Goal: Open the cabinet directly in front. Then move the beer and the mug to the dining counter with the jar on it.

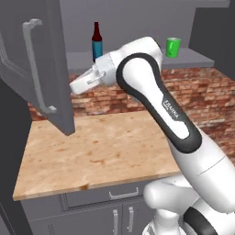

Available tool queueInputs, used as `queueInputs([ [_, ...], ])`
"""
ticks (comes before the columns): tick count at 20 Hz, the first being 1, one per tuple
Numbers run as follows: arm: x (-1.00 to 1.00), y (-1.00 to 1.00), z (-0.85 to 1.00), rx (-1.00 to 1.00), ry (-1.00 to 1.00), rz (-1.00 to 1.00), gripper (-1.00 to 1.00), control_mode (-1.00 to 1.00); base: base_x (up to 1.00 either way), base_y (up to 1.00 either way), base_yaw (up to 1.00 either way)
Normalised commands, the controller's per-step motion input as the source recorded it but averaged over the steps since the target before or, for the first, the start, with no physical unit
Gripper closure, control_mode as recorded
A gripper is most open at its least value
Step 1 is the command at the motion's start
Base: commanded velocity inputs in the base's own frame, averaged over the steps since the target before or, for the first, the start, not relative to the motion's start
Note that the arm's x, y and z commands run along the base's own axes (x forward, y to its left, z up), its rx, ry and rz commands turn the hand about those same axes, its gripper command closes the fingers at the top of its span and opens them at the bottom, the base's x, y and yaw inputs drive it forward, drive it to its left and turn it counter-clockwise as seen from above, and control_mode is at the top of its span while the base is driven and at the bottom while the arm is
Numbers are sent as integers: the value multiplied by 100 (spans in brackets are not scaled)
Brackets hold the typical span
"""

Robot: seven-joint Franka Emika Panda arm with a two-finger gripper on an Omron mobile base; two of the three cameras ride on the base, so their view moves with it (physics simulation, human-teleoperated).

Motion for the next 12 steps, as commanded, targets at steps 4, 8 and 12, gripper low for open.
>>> queueInputs([
  [4,42,100,-90,3,0,0,-100,-100,0,0,0],
  [8,79,100,-100,33,0,0,-100,-100,0,0,0],
  [12,75,100,-93,27,-6,-11,-100,-100,0,0,0],
])
